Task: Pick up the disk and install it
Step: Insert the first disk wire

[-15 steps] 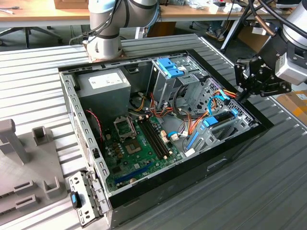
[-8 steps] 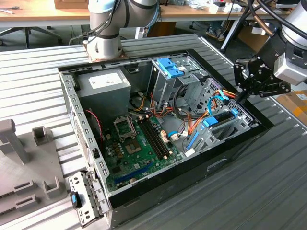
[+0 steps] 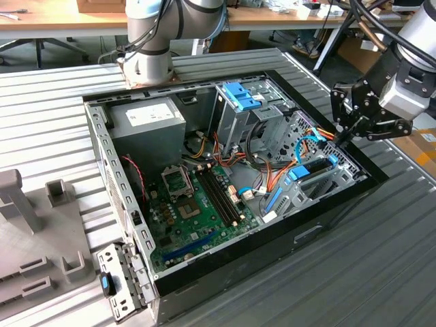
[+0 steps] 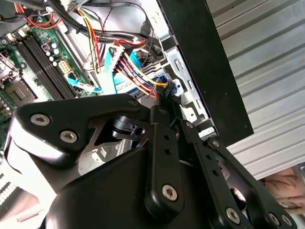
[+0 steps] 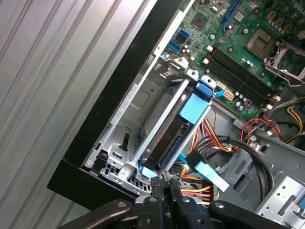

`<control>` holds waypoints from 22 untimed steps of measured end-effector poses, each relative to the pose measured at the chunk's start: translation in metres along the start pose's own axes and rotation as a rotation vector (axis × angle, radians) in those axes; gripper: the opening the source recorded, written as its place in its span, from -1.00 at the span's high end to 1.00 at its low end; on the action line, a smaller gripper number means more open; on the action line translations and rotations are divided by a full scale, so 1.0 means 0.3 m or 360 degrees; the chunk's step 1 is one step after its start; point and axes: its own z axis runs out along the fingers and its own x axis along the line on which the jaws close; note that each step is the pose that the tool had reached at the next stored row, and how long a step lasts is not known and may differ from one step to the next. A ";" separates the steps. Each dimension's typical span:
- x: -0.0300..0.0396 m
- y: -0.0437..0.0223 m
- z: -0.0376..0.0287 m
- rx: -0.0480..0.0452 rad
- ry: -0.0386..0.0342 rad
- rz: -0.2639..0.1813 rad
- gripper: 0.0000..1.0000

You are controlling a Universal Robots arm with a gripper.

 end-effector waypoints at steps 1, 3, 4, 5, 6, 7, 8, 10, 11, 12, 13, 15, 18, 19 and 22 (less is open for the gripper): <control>0.000 0.000 0.001 0.0001 0.0004 0.0027 0.65; 0.000 0.001 0.002 0.0003 0.0009 0.0059 0.65; -0.001 0.001 0.002 0.0004 0.0012 0.0077 0.65; -0.001 0.002 0.002 0.0005 0.0014 0.0094 0.65; -0.001 0.002 0.003 0.0007 0.0020 0.0130 0.65; -0.001 0.003 0.004 0.0008 0.0024 0.0156 0.65; -0.001 0.004 0.005 0.0010 0.0028 0.0186 0.65; -0.002 0.004 0.007 0.0012 0.0034 0.0226 0.65; -0.002 0.005 0.007 0.0013 0.0038 0.0252 0.65; -0.002 0.006 0.008 0.0015 0.0042 0.0276 0.65; -0.005 0.010 0.008 0.0015 0.0043 0.0284 0.65; -0.005 0.010 0.008 0.0015 0.0043 0.0284 0.65; -0.011 0.020 0.007 0.0015 0.0044 0.0287 0.65; -0.014 0.024 0.006 0.0016 0.0044 0.0290 0.65; -0.022 0.037 0.005 0.0016 0.0045 0.0298 0.65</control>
